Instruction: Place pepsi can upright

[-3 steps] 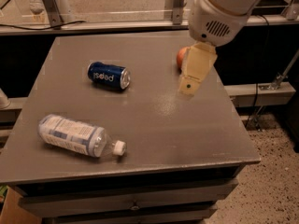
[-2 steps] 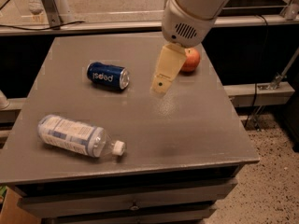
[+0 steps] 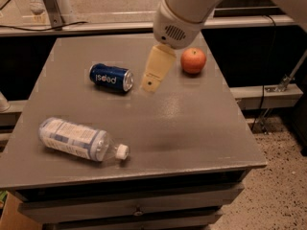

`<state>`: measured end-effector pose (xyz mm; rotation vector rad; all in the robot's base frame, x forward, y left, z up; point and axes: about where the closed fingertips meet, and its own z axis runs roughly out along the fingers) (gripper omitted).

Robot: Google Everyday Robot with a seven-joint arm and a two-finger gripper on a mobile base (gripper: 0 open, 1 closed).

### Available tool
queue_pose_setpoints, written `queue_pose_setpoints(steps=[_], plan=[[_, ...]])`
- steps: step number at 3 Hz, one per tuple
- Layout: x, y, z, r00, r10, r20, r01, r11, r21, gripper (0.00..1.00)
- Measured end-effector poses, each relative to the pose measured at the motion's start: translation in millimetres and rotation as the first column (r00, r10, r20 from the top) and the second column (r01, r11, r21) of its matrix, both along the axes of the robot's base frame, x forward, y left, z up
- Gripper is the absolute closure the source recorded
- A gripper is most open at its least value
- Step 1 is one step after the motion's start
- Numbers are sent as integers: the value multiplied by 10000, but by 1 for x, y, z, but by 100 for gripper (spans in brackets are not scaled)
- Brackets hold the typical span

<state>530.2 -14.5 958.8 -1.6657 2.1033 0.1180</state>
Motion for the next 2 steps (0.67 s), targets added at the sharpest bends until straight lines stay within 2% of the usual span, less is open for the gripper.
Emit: queue_pose_setpoints(steps=[1, 2], plan=[[29, 41, -11, 10000, 86, -36, -84, 9984, 557, 0], [56, 83, -31, 9996, 200, -203, -184, 9970, 757, 0]])
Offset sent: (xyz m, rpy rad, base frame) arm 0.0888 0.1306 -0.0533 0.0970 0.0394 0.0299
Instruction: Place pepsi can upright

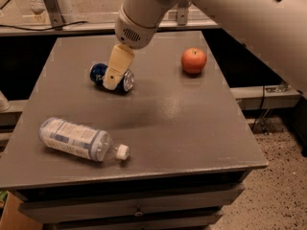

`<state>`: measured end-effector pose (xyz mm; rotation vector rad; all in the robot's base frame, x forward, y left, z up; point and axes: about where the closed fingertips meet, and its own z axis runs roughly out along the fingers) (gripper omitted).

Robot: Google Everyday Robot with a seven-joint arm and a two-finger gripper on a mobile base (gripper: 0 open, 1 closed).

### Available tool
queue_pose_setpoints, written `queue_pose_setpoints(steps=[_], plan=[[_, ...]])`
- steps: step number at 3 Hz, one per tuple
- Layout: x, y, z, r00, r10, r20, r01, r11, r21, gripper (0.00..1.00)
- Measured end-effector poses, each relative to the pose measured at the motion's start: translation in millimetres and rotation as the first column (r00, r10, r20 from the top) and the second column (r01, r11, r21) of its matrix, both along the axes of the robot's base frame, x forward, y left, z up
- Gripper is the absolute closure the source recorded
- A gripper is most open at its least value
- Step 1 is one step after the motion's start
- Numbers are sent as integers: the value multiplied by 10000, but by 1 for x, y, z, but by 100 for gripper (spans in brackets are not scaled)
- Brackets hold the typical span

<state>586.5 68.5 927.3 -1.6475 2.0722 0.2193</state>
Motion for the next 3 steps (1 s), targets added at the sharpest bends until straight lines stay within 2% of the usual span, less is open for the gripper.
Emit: queue_pose_setpoints(steps=[1, 3], plan=[[21, 27, -32, 9993, -164, -326, 160, 9998, -143, 0], [59, 64, -83, 9921, -772, -985, 723, 9960, -519, 0]])
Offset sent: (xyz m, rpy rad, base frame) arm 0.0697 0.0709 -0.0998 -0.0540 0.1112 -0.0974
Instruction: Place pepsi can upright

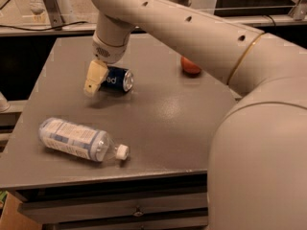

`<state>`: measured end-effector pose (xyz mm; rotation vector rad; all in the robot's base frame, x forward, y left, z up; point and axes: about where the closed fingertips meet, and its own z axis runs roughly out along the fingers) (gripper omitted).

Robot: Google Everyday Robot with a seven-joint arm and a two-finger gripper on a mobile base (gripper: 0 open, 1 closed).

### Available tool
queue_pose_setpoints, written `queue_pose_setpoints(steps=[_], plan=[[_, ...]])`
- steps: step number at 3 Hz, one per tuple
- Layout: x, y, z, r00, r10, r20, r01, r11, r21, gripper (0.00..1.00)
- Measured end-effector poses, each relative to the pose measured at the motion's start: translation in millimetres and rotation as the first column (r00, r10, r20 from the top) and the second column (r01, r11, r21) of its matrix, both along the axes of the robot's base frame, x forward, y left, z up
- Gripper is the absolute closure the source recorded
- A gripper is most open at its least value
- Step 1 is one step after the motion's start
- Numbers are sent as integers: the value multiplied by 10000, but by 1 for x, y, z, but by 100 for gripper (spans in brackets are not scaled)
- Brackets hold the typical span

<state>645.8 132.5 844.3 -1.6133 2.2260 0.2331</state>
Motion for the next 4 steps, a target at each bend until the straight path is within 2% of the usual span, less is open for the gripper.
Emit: queue_pose_setpoints(steps=[1, 2, 3, 4], plan=[[9, 13, -7, 9998, -123, -163, 116, 9990, -422, 18], [11, 13, -12, 9983, -423, -393, 394, 9967, -703, 41], [7, 3, -13, 9957, -798, -473, 760, 9941, -779, 64], [1, -3, 4, 9952, -931, -291, 927, 9956, -146, 88]])
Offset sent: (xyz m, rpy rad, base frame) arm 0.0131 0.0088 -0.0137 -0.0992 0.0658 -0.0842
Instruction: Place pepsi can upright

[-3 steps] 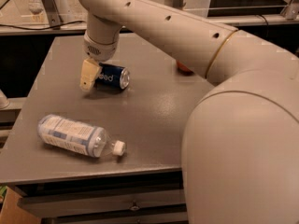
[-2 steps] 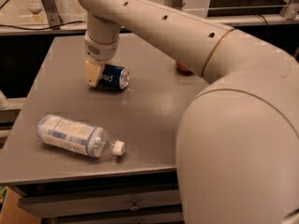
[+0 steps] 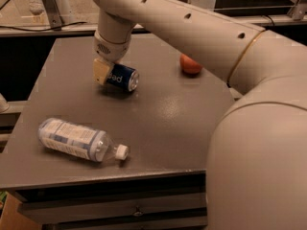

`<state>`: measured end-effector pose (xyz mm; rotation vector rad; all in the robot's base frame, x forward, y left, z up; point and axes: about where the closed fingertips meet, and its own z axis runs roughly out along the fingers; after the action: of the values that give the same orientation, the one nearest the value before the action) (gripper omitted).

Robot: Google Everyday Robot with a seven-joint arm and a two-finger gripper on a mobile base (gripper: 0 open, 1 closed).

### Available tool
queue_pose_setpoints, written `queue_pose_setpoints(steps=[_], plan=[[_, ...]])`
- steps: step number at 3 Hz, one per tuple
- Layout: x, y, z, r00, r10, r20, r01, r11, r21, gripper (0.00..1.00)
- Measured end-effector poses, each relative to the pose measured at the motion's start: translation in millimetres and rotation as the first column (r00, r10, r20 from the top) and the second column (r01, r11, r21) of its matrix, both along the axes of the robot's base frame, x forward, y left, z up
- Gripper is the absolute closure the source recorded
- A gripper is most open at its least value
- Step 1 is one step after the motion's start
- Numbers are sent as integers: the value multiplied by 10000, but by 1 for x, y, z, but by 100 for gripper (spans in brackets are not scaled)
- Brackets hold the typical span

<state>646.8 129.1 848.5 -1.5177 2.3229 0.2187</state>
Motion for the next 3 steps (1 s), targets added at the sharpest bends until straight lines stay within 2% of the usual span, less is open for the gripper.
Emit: queue_pose_setpoints(steps=[1, 2, 3], plan=[[-3, 0, 41, 9963, 213, 837, -338, 9880, 1510, 100], [-3, -4, 76, 9813, 415, 1878, -1038, 9362, 3357, 100], [-3, -15, 98, 9607, 251, 2764, -1671, 8475, 5038, 100]])
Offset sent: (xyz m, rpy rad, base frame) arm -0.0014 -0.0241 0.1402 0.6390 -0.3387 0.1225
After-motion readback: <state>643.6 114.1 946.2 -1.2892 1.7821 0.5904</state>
